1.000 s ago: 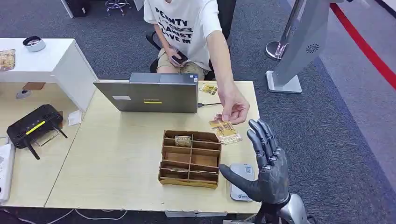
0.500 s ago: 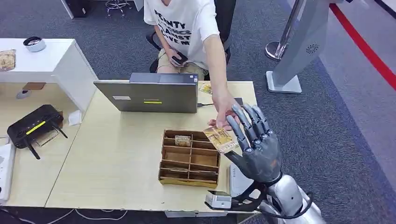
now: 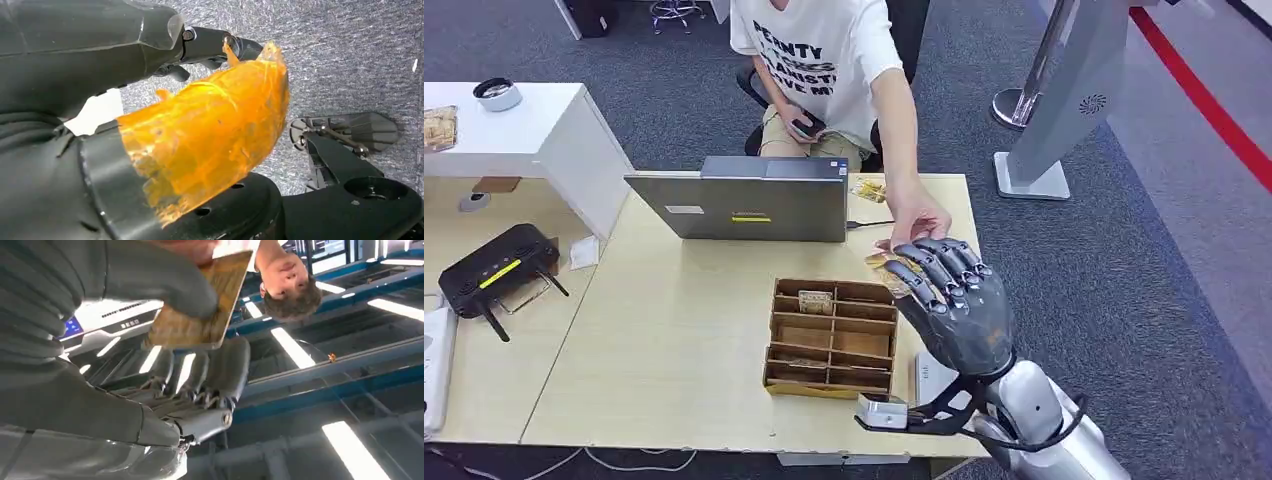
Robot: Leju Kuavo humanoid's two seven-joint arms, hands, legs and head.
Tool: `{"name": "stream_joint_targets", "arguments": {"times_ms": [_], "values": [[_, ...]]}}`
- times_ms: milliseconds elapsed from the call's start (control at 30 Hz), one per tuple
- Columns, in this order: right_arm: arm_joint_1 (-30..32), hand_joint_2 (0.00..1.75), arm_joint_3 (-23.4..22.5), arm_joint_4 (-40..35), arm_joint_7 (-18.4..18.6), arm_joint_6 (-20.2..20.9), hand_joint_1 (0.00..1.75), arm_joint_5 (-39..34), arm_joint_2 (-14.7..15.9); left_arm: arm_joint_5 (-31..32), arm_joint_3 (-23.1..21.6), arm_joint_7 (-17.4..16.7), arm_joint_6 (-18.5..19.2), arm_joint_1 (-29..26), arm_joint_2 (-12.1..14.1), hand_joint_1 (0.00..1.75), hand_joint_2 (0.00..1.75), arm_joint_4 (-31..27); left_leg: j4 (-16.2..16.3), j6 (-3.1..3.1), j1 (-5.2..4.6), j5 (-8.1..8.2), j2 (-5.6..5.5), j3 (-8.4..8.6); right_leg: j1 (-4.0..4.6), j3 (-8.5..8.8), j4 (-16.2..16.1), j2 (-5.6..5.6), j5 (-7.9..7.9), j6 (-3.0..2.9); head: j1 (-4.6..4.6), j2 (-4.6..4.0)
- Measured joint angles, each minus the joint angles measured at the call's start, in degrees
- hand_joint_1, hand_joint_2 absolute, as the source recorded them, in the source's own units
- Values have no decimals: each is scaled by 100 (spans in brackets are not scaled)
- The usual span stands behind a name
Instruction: Pass the card to the sensor for recognition and then transmit it.
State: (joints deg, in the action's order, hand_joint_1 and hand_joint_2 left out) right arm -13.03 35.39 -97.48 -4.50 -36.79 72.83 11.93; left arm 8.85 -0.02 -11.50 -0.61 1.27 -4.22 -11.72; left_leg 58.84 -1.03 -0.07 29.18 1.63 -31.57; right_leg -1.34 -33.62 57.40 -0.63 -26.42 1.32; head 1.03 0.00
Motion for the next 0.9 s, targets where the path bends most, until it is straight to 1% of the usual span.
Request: {"name": "stream_joint_targets", "arguments": {"times_ms": [233, 733, 900], "values": [[-47, 175, 70, 94, 70, 0, 175, 35, 0, 9, 0, 0, 2, 0, 2, 0, 0, 0, 0, 0, 0, 0, 0, 0, 0, 0, 0, 0, 0, 0, -2, 0], [-67, 175, 125, 151, 94, 0, 173, 44, 0, 33, 0, -2, 0, 0, 4, 0, 0, 0, 0, 0, 0, 0, 0, 1, 0, -1, 0, 0, 0, 0, 0, 0], [-59, 175, 127, 155, 138, 0, 175, 61, 0, 39, 0, -2, -2, 0, 2, 0, 0, 0, 0, 0, 0, 0, 0, 1, 0, -1, 0, 0, 0, 0, -2, 0]]}}
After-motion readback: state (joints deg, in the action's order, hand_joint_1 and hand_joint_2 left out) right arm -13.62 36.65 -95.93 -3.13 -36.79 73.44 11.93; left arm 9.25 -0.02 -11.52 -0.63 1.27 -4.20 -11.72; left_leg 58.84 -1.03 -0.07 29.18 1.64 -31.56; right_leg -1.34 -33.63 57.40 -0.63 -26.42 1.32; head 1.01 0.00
